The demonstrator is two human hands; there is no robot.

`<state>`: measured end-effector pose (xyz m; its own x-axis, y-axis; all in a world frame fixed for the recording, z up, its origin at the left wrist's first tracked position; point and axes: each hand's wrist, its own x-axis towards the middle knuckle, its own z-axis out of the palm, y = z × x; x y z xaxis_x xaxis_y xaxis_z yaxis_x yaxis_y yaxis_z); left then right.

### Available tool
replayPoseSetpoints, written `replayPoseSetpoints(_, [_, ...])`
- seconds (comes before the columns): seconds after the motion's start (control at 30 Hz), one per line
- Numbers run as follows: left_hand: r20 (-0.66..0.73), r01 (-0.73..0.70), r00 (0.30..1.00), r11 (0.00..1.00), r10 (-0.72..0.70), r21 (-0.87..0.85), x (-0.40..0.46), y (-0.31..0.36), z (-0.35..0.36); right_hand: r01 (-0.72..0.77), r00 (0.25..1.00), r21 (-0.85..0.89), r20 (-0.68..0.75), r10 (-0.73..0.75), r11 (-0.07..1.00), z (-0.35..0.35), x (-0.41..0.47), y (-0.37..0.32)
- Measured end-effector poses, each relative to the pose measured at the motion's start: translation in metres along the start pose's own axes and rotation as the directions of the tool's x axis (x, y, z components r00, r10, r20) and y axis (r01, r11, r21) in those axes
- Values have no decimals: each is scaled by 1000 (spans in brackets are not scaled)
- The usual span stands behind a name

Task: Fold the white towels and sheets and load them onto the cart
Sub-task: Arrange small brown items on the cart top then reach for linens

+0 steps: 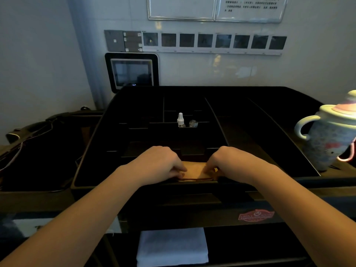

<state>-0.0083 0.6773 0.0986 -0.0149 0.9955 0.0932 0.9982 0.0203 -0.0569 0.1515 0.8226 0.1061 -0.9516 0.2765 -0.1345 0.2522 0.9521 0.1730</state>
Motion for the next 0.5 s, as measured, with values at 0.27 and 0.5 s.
replayPoseSetpoints(0.27, [-216,179,955,976,-202,-121,-20,11,-13,-81,977,219,-173,121,972,-11,-15,-6])
replayPoseSetpoints(0.5, [-427,362,819,923,-382,-131,-70,22,-17,62,827,390,-536,172,919,-7,-22,-57])
